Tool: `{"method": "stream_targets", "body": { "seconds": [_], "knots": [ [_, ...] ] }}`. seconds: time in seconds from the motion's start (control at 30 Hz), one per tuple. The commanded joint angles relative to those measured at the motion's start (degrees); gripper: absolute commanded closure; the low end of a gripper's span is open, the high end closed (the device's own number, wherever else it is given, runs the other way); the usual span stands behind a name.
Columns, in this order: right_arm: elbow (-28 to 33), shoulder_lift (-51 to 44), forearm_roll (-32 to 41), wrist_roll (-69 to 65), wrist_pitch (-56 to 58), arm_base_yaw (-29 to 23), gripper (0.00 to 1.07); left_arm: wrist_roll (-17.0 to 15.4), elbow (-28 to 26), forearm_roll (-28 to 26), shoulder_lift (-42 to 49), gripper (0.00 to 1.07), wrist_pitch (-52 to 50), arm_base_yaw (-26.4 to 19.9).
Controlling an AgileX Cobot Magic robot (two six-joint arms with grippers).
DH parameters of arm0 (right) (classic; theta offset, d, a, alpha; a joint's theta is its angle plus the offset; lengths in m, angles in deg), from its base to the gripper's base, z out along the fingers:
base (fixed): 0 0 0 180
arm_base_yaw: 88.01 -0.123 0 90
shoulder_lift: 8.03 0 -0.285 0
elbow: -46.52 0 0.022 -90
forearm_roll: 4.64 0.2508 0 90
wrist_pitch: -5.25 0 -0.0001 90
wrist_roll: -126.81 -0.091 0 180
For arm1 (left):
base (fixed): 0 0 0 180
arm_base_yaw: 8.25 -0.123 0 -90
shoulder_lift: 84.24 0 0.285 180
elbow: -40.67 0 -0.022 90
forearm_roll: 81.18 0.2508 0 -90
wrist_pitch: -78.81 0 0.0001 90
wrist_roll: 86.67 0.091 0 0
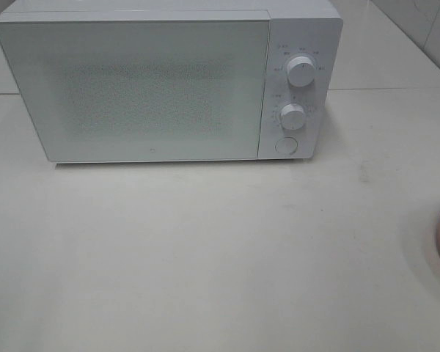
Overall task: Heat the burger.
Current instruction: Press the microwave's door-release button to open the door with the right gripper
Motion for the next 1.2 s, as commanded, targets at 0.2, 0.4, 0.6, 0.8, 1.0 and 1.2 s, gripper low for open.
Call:
{"method": "stream_targets", "body": {
  "seconds": [0.2,0.4,0.6,0.8,1.0,1.2],
  "knots": [
    [0.34,-1.2,0.11,0.17,-0.29,0.4,0.33,0.0,0.17,0.06,1.15,0.08,-0.74,0.17],
    [0.34,-1.2,0.11,0.17,-0.29,0.4,0.33,0.0,0.17,0.06,1.15,0.08,-0.74,0.17],
    [0.0,-1.15,0.11,0.17,-0.29,0.4,0.33,0.0,0.17,0.06,1.15,0.08,-0.74,0.17],
    [-2.23,3.32,0.11,0.06,-1.43,0.4,0.33,0.0,0.17,0.06,1.15,0.08,-0.74,0.17],
    [-2.23,7.85,0.11,-0.23,-3.78,0.4,0.33,0.0,0.17,0.06,1.15,0.08,-0.74,0.17],
    [-1.95,11.97,0.11,-0.23,-8.19,0.4,0.33,0.0,0.17,0.06,1.15,0.08,-0.74,0.17]
  ]
}}
